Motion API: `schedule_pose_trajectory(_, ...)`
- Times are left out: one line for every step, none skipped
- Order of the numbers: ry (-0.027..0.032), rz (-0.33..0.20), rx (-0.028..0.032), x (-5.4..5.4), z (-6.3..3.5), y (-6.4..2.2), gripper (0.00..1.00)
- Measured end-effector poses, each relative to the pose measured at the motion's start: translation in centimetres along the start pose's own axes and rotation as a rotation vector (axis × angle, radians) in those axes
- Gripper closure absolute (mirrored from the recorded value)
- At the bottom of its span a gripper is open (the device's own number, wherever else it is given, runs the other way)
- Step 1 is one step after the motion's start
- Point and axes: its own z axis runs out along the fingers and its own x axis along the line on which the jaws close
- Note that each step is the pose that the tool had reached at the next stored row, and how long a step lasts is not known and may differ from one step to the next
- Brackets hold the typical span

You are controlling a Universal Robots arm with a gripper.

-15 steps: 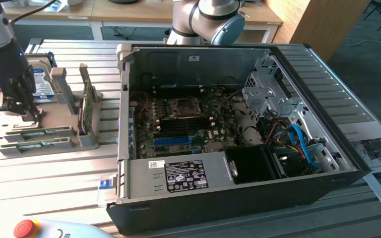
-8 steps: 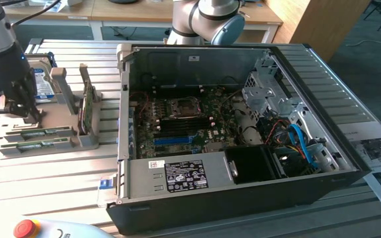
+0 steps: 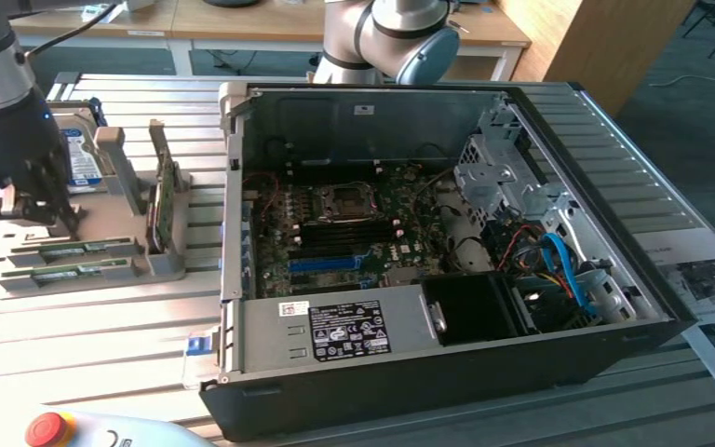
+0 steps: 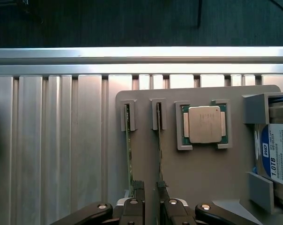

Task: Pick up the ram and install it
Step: 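Pick up the ram and move it above insertion slot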

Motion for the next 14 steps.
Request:
schedule_pose_trajectory(0.0001, 0.000, 0.0000, 0.0, 0.09, 0.00, 0.76)
schedule_pose_trajectory(0.0001, 0.000, 0.0000, 0.0, 0.18, -0.01, 0.76)
schedule_pose_trajectory(0.0001, 0.000, -0.0001, 0.0, 0.27, -0.01, 0.76)
schedule_pose_trajectory(0.0001, 0.000, -0.0001, 0.0, 0.36, -0.01, 0.76)
schedule_pose_trajectory(0.0001, 0.000, -0.0001, 0.0, 0.47, -0.01, 0.76)
schedule_pose_trajectory(0.0001, 0.000, -0.0001, 0.0, 0.58, -0.02, 0.76)
schedule_pose_trajectory(0.0000, 0.000, -0.0001, 0.0, 0.67, -0.02, 0.76)
schedule_pose_trajectory(0.0001, 0.000, -0.0001, 0.0, 0.75, -0.02, 0.76)
schedule_pose_trajectory(0.0000, 0.000, 0.0000, 0.0, 0.85, -0.02, 0.76)
schedule_pose_trajectory(0.0000, 0.000, 0.0001, 0.0, 0.96, -0.03, 0.76)
schedule_pose_trajectory(0.0001, 0.000, -0.0001, 0.0, 1.05, -0.03, 0.76)
schedule_pose_trajectory(0.0001, 0.000, -0.0001, 0.0, 1.15, -0.03, 0.76)
schedule_pose_trajectory(0.0001, 0.000, 0.0000, 0.0, 1.25, -0.03, 0.76)
schedule_pose_trajectory(0.0001, 0.000, 0.0000, 0.0, 1.34, -0.04, 0.76)
